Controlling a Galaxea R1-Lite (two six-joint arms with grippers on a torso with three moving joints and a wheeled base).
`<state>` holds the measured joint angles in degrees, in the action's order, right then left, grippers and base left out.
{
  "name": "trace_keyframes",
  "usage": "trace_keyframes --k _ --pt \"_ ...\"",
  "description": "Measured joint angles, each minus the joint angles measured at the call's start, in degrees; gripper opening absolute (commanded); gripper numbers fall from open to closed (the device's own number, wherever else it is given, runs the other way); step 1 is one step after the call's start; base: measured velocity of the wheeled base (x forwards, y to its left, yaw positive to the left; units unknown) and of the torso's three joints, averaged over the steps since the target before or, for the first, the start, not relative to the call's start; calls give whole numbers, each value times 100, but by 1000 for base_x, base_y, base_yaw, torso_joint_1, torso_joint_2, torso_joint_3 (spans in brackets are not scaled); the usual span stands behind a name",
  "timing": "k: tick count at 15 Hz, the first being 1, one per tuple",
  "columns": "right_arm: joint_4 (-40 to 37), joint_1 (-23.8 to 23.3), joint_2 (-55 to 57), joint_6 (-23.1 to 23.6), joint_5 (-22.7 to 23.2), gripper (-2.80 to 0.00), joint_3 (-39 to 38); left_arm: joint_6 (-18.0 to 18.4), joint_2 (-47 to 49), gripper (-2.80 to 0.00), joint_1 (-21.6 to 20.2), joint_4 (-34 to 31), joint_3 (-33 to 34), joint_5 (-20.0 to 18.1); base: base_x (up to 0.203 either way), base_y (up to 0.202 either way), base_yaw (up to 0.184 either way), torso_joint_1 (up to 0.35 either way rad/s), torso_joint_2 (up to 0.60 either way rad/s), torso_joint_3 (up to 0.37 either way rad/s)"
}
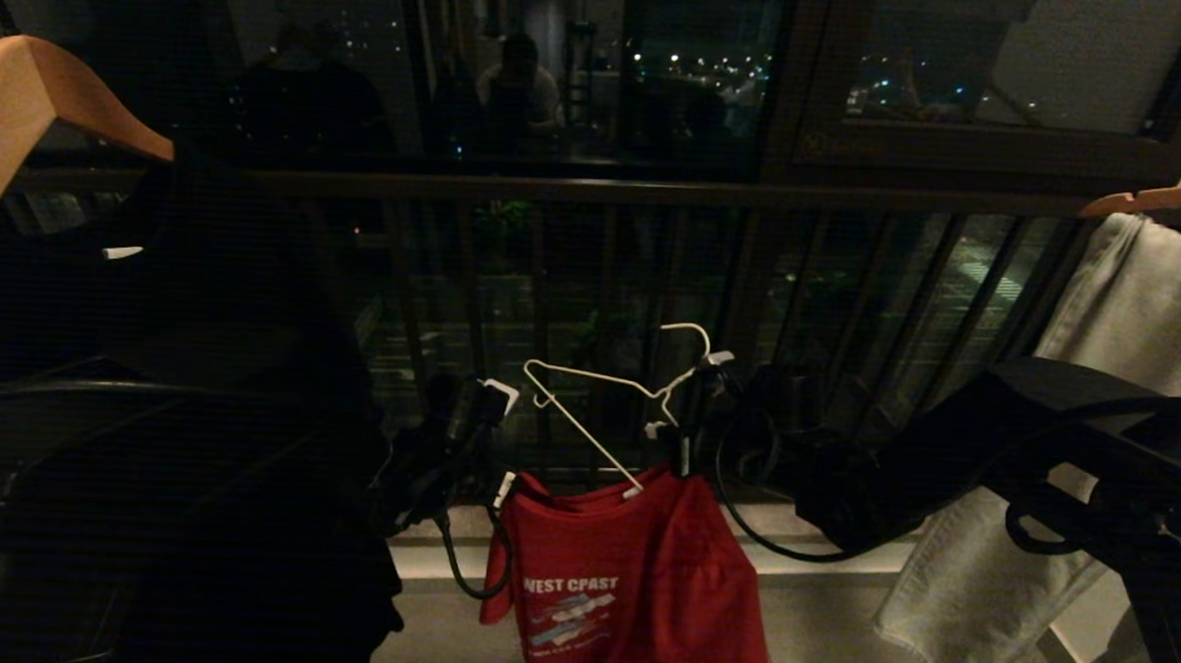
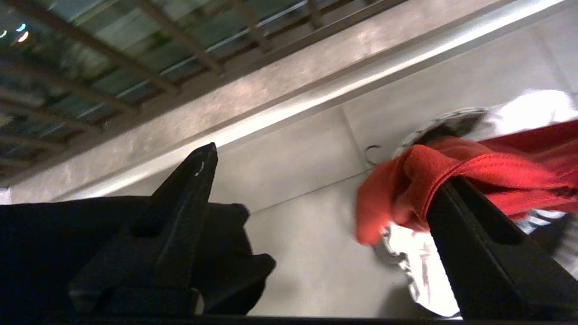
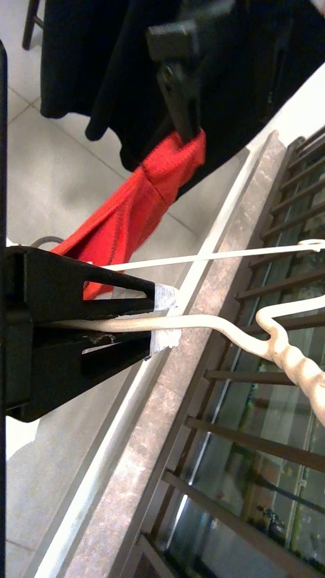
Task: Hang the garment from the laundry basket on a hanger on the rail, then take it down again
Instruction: Take the clothes off the clothes rack
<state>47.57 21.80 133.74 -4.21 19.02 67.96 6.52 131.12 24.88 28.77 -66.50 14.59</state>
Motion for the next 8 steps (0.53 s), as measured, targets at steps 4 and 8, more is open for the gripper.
trace_keyframes --k 4,8 --pt "-2 -5 25 7 0 -280 11 -473 297 0 -24 -603 -524 30 0 0 0 0 0 0" --pt "-2 -5 38 10 0 -280 17 -976 485 0 -99 -1051 -968 -211 0 0 0 0 0 0"
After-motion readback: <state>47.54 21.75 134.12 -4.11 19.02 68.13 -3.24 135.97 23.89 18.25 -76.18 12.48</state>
